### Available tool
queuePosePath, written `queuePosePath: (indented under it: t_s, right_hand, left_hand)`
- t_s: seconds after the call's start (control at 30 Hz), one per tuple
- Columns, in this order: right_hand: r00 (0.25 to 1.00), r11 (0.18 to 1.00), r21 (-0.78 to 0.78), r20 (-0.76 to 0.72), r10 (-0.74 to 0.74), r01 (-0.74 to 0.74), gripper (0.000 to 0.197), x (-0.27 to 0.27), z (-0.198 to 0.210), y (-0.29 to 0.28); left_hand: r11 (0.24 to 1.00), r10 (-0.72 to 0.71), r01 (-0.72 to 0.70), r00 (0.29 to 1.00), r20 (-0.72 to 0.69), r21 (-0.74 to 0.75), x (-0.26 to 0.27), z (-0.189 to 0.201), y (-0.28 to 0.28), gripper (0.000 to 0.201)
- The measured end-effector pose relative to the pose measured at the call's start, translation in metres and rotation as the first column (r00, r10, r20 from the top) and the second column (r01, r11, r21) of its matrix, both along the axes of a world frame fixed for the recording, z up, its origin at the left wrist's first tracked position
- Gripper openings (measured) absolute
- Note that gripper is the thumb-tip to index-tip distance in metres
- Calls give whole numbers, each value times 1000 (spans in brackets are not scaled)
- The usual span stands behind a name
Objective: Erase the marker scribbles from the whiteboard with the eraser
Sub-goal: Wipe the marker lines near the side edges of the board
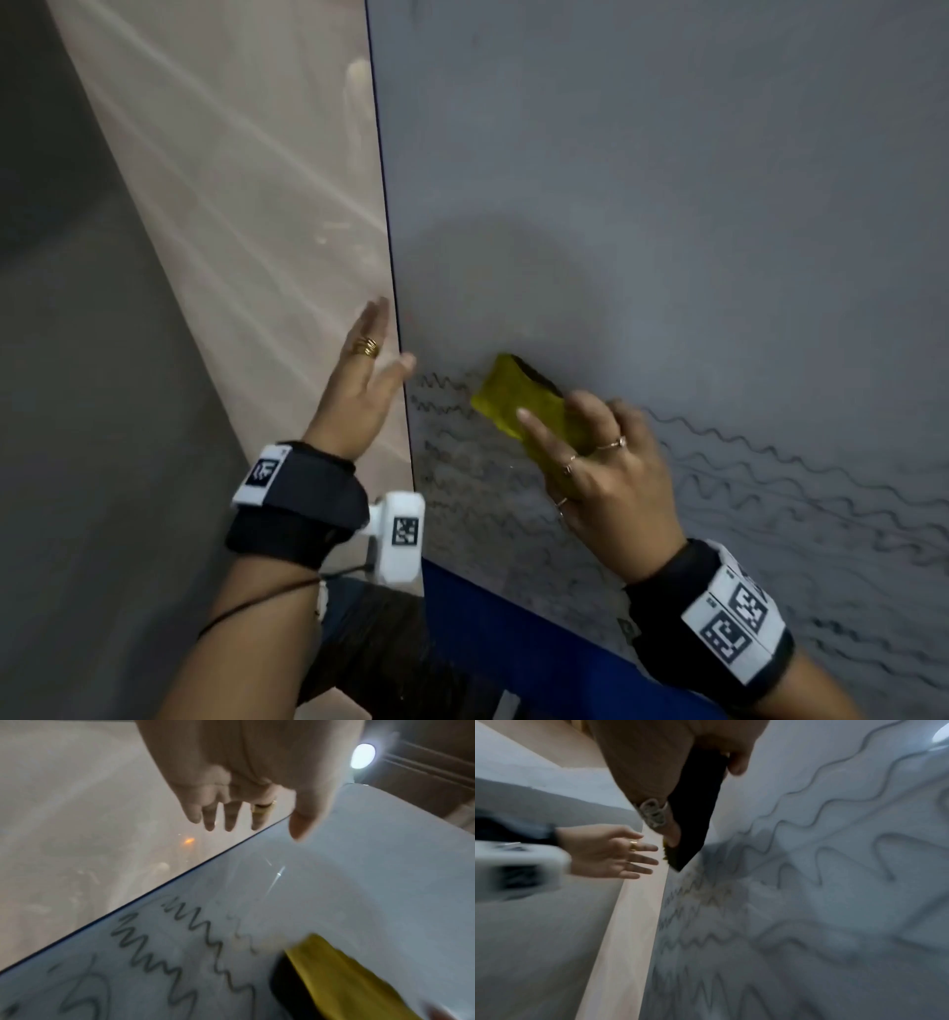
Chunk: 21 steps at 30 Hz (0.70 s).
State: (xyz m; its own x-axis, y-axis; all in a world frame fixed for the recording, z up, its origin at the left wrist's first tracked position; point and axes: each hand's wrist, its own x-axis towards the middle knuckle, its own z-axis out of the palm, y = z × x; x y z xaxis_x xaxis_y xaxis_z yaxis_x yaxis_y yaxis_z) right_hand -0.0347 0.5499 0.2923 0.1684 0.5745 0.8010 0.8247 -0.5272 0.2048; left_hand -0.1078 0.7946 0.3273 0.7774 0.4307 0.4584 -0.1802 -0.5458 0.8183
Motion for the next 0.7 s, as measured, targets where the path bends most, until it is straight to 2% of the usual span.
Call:
queuePosePath:
  t_s: [0.07, 0.13, 0.2, 0.27, 0.4, 0.5, 0.63, 0.7]
  right_hand:
    - [996, 999, 5, 77, -40, 39, 45, 0, -16, -4]
    - [995, 997, -14, 70, -70, 71, 41, 3, -29, -6]
    - [993, 995, -25, 69, -95, 97, 42, 10, -34, -5]
    - [992, 996, -18, 92, -91, 93, 41, 14, -33, 3]
    - [993, 998, 39, 103, -56, 52, 32, 10, -21, 49]
    - [993, 998, -4, 100, -60, 61, 26, 3, -16, 79]
    - [996, 1000, -5, 87, -27, 28, 32, 15, -13, 54]
    - [992, 1000, 21, 126, -3, 1, 36, 19, -12, 37]
  left_hand:
    - [956, 10, -13, 1000, -12, -295, 19, 5, 14, 47]
    - [901, -52, 47, 999, 1, -431, 37, 4, 19, 44]
    - [888, -93, 96, 995, 28, -451, 45, 3, 15, 44]
    - [870, -71, 88, 996, 54, -485, 47, 0, 10, 43]
    - [825, -86, 142, 988, 126, -547, 45, -1, 4, 46]
    - [803, -102, 185, 979, 175, -567, 43, -2, 7, 47]
    - [807, -115, 182, 982, 152, -562, 40, -2, 9, 53]
    - [822, -117, 187, 980, 161, -538, 40, -3, 7, 48]
